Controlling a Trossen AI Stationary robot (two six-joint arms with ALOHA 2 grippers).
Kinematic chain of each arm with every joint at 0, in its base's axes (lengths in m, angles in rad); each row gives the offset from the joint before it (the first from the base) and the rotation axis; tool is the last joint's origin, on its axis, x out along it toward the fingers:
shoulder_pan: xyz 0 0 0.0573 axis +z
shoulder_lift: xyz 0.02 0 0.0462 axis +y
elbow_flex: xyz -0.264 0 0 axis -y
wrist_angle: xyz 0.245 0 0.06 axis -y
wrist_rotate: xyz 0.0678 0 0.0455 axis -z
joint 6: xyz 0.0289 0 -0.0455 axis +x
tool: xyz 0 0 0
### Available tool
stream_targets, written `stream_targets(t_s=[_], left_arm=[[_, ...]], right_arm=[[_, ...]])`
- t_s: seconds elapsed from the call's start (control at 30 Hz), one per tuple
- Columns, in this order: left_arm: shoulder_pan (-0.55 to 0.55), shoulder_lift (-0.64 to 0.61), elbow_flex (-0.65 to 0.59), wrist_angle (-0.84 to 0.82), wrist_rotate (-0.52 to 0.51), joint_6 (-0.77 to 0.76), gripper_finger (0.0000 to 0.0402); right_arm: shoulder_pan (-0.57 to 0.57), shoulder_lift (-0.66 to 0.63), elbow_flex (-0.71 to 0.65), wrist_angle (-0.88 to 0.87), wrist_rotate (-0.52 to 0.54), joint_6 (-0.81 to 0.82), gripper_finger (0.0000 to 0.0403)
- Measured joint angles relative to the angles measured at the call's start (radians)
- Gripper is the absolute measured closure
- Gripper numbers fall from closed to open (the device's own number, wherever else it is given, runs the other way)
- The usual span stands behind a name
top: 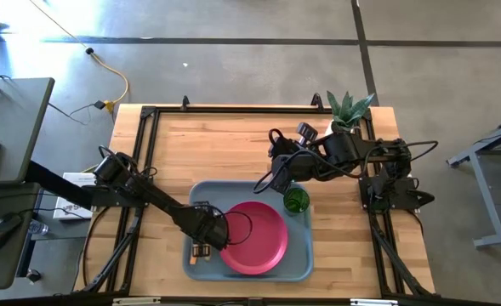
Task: Pick and place plate/cup/fork/spoon on tray
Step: Adjust the yellow spoon on the blue serving tray, then return to Home Position
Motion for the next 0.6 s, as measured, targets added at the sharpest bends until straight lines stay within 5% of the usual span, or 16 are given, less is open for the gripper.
stream_targets(t_s=[0.3,0.6], left_arm=[[0.001,-0.045,0.000,-0.099,0.056,-0.065,0.0261],[0.003,-0.226,0.000,-0.129,0.057,-0.150,0.0261]], right_arm=[[0.000,0.000,0.000,0.000,0.000,-0.019,0.0344],[0.000,0.000,0.000,0.000,-0.007,-0.022,0.0344]])
